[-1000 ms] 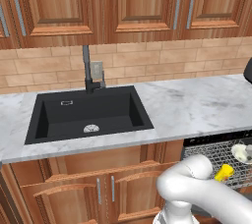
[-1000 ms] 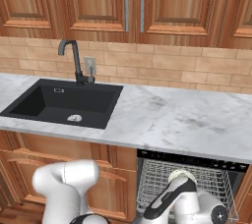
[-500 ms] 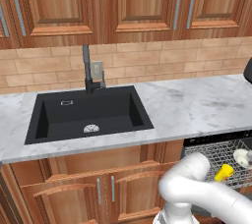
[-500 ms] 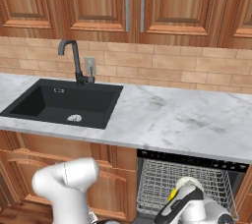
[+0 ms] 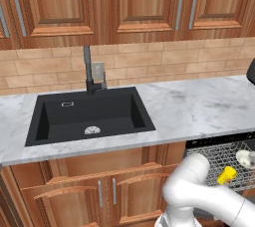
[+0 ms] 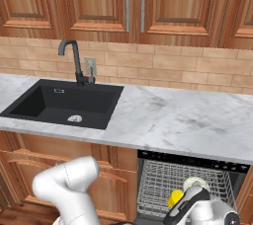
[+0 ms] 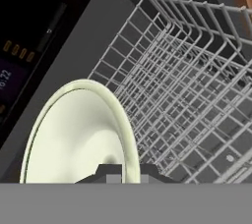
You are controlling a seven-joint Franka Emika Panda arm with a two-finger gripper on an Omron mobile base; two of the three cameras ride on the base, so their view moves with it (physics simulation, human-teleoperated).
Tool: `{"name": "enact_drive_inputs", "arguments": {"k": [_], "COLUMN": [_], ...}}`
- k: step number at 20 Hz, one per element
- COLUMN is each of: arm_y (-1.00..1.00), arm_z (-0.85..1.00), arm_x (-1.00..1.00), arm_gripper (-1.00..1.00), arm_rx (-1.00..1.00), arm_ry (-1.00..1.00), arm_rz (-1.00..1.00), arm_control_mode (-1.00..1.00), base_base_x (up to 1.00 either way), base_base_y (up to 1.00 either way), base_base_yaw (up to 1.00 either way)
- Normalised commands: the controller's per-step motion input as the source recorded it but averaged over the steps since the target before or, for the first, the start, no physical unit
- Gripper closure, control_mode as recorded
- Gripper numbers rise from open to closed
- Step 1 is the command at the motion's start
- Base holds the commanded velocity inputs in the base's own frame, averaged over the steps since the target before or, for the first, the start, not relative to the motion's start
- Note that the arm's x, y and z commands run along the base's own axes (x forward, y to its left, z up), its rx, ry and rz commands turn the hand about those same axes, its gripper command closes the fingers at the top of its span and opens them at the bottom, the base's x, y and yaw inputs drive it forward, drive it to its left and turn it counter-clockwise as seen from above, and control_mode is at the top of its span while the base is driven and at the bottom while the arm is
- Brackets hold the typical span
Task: Pick up the cup and bowl from the counter, place them in the dishwasher, and close the dishwasher door.
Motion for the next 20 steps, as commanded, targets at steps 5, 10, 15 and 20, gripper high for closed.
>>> {"name": "enact_drive_inputs", "arguments": {"k": [5,10,15,20], "arm_y": [-0.29,-0.25,-0.29,-0.33], "arm_z": [-0.23,-0.33,-0.41,-0.57], "arm_x": [0.39,0.37,0.22,0.02], "arm_gripper": [1.0,1.0,1.0,1.0], "arm_rx": [0.0,0.0,0.0,0.0], "arm_ry": [0.06,0.09,0.07,0.01], "arm_rz": [0.0,0.0,0.0,0.0], "arm_control_mode": [-1.0,-1.0,-1.0,-1.0], "base_base_x": [0.0,0.0,0.0,0.0], "base_base_y": [0.0,0.0,0.0,0.0], "base_base_yaw": [0.0,0.0,0.0,0.0]}}
